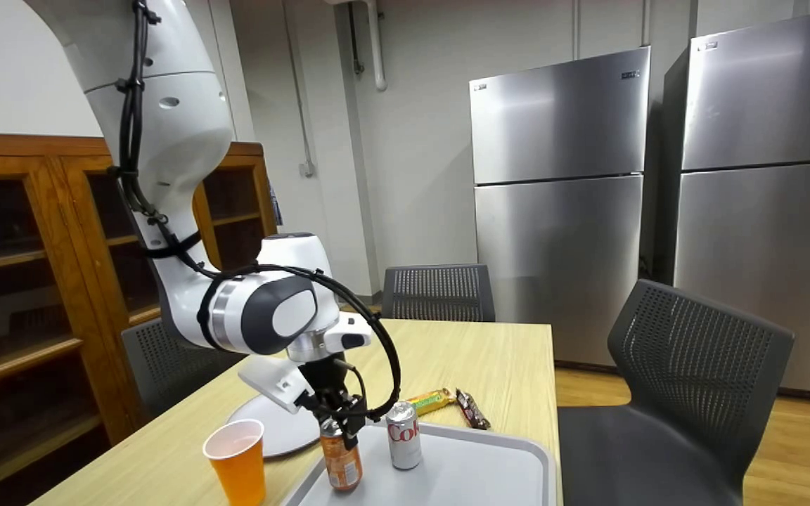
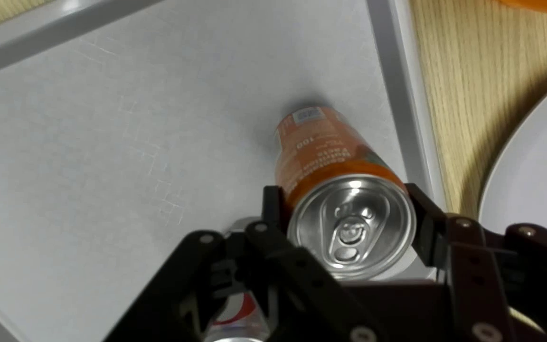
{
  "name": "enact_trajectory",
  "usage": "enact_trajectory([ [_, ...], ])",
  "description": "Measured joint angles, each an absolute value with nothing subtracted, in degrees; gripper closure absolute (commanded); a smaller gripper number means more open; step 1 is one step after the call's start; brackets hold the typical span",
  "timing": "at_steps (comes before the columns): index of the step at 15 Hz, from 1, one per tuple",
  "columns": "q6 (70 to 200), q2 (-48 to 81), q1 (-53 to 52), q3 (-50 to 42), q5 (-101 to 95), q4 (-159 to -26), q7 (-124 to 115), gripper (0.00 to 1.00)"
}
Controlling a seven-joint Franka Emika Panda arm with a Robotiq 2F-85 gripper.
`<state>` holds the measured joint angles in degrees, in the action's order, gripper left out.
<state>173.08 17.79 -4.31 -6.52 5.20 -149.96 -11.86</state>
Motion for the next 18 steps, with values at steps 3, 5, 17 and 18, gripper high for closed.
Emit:
enact_trajectory([
  [3,173.82,18.75,-4.31,-6.51,5.80,-149.96,-11.86,0.62],
  [5,174.10,19.11,-4.31,-6.51,6.11,-149.96,-11.86,0.54],
  [17,176.00,17.64,-4.43,-6.68,6.41,-149.51,-11.86,0.00],
  [18,176.05,17.04,-4.43,-6.75,6.39,-149.50,-11.86,0.00],
])
